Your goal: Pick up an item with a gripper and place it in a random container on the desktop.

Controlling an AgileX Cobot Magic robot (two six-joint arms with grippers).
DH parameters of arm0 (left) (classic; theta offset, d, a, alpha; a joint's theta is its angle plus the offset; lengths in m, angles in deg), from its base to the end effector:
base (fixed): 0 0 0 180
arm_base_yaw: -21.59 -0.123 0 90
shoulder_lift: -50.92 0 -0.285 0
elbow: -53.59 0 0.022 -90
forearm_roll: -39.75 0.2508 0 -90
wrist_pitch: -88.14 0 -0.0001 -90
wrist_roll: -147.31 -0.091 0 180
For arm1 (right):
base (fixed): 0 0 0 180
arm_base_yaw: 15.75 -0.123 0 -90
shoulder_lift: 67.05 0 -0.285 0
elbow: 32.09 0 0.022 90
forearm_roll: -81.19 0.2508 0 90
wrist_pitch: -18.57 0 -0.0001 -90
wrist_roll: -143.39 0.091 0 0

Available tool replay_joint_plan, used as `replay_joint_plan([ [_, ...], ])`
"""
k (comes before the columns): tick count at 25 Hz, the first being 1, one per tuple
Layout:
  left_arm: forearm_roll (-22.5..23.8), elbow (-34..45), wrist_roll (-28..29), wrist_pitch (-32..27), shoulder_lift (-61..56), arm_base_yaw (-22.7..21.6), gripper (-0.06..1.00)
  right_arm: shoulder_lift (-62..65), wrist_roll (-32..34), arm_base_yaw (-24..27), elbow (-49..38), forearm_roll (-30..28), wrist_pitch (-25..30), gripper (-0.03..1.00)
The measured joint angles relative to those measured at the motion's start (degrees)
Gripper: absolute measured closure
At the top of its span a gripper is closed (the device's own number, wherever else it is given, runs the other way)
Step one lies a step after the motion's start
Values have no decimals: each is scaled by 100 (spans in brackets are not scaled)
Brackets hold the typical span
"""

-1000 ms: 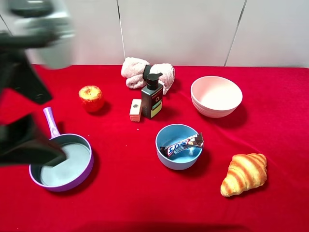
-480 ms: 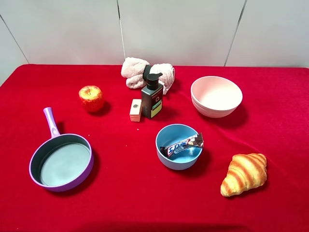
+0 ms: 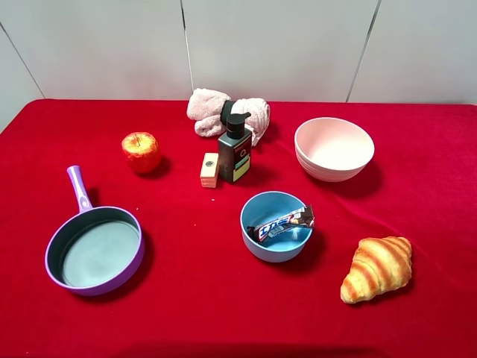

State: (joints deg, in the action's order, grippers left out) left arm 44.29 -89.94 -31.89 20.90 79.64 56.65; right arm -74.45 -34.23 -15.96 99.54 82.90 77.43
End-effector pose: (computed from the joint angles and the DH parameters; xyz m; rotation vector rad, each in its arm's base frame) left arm 0.0329 -0.0149 0.3239 0.6810 2.2155 -0.2190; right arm -0.0050 0.0023 0.2810 0.0369 2.0006 0.0645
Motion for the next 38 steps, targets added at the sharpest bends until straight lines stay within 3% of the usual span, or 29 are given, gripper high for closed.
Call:
replay_joint_plan([
  [11,-16,565,0,6,-1097,-2300,2,0,0,0,0,0,0,28],
  [18,-251,991,-16,360,-1648,-3122,2,0,0,0,0,0,0,28],
  [23,-375,1258,-45,604,-2093,-3375,2,0,0,0,0,0,0,28],
  [38,-381,1260,-80,608,-2121,-3405,2,0,0,0,0,0,0,28],
])
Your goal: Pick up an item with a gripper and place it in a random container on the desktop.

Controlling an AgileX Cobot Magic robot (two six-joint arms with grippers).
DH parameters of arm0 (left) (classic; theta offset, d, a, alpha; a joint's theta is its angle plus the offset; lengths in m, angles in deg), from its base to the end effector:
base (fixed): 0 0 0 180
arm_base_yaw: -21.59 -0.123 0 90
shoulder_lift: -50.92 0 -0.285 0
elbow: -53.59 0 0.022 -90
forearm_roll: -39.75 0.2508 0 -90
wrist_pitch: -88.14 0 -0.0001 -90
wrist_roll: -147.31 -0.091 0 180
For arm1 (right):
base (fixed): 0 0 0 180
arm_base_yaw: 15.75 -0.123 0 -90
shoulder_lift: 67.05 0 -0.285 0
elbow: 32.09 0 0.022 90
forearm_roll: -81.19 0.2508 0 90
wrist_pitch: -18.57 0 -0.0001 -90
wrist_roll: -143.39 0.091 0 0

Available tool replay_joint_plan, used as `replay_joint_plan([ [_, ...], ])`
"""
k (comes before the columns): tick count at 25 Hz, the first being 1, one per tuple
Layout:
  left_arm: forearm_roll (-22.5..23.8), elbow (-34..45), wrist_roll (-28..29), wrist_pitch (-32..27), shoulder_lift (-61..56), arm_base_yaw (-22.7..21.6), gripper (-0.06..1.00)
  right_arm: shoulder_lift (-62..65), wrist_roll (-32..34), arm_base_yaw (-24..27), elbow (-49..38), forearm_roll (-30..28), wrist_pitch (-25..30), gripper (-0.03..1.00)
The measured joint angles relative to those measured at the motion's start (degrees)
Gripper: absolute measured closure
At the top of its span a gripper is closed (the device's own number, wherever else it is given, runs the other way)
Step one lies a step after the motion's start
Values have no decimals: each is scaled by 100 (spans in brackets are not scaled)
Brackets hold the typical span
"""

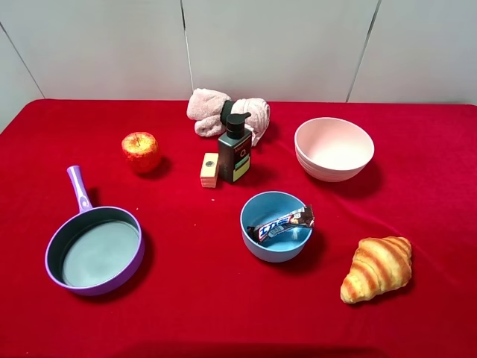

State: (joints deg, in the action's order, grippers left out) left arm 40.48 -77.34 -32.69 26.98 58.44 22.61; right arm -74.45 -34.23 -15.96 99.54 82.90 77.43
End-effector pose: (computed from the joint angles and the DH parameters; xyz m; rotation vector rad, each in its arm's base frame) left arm -0.0048 0.0011 0.2743 0.0177 2.0550 0.0042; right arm -0.0050 0.0023 0.2810 0.0369 2.0006 0.0645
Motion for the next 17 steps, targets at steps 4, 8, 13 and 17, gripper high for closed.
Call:
replay_joint_plan([
  [4,0,0,0,0,0,0,2,0,0,0,0,0,0,28],
  [8,0,0,0,0,0,0,2,0,0,0,0,0,0,28],
  [13,0,0,0,0,0,0,2,0,0,0,0,0,0,28],
  [17,0,0,0,16,0,0,2,0,0,0,0,0,0,28],
])
